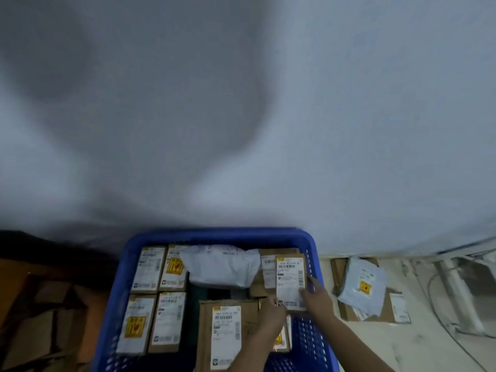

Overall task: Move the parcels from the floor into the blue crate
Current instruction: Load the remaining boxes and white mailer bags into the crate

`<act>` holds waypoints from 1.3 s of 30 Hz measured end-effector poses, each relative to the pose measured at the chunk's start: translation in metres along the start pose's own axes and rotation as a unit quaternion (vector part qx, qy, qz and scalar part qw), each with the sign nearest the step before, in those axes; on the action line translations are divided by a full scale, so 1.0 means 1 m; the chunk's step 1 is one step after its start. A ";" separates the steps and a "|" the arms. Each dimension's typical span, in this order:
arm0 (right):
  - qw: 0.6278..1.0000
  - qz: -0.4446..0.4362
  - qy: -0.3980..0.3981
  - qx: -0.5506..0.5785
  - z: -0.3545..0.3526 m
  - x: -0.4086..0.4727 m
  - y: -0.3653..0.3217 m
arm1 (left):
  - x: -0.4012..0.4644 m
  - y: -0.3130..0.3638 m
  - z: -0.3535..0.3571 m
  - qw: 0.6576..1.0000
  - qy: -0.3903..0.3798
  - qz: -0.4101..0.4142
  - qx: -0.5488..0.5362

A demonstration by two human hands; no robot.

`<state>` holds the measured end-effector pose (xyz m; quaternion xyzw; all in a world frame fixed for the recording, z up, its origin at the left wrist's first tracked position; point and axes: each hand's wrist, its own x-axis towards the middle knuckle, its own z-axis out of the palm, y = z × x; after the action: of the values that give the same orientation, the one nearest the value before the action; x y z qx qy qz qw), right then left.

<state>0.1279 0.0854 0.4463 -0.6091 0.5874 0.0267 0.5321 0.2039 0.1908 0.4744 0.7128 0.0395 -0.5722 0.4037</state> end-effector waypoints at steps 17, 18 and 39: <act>0.993 -0.040 -0.079 -0.080 0.071 0.105 0.006 | 0.115 -0.025 0.027 0.986 0.153 0.019 0.070; 0.991 -0.030 -0.095 -0.086 0.069 0.104 0.005 | 0.113 -0.023 0.029 0.985 0.152 0.010 0.087; 0.989 -0.118 0.062 0.070 -0.138 -0.080 -0.049 | -0.062 0.122 0.036 0.976 0.039 0.194 0.092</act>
<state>0.0580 0.0344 0.5884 -0.6359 0.5436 -0.1155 0.5355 0.2182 0.1113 0.5908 0.7623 -0.1368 -0.4561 0.4384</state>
